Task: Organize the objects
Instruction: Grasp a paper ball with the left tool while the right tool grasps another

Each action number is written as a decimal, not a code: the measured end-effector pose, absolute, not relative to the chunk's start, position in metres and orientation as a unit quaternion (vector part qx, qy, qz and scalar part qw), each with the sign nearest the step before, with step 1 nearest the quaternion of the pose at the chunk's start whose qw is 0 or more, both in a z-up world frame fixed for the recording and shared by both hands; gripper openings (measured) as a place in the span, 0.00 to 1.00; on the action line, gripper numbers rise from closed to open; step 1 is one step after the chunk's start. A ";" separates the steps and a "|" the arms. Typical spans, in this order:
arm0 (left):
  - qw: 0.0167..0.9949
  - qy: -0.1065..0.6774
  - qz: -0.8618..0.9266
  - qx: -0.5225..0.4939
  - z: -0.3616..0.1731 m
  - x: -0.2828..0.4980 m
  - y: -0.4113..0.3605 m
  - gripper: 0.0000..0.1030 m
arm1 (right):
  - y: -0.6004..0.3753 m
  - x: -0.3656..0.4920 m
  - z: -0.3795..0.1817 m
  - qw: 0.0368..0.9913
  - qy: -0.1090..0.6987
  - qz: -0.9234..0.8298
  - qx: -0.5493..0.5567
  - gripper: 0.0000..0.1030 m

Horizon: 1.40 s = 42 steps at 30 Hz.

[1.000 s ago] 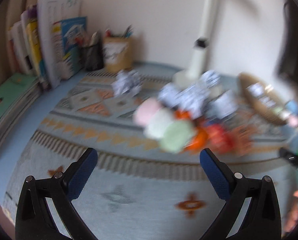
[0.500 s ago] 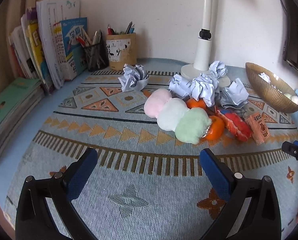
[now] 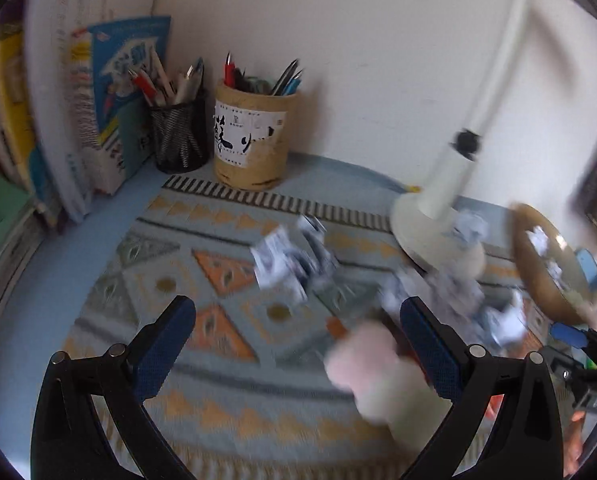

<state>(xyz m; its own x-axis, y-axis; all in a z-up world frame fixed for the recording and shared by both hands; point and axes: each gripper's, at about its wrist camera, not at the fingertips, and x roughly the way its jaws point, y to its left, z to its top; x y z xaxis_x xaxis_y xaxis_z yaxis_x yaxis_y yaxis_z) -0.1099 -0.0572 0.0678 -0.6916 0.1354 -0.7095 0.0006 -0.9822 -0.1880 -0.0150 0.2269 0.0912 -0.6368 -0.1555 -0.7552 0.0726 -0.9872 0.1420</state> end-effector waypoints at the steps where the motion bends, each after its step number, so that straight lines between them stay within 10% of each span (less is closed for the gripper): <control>1: 0.040 -0.092 0.912 -0.398 0.064 -0.119 -0.058 0.99 | 0.225 -0.024 0.090 0.064 -0.045 -0.904 0.420 0.84; 11: 0.082 -0.160 0.886 -0.428 0.022 -0.177 -0.061 0.94 | 0.228 -0.073 0.064 0.121 -0.091 -0.894 0.422 0.69; 17: 0.097 -0.151 0.892 -0.415 0.020 -0.171 -0.054 0.51 | 0.226 -0.078 0.056 0.125 -0.091 -0.892 0.424 0.44; 42: 0.191 -0.128 0.913 -0.336 0.091 0.049 0.024 0.51 | 0.277 0.098 0.042 0.034 -0.008 -0.910 0.412 0.53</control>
<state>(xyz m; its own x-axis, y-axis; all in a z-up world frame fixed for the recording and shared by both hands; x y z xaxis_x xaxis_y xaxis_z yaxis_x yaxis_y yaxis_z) 0.0488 0.0243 0.0913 -0.7012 0.4354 -0.5646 -0.2632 -0.8940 -0.3626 0.0984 0.2767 0.0421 -0.6578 -0.0691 -0.7500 0.0564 -0.9975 0.0425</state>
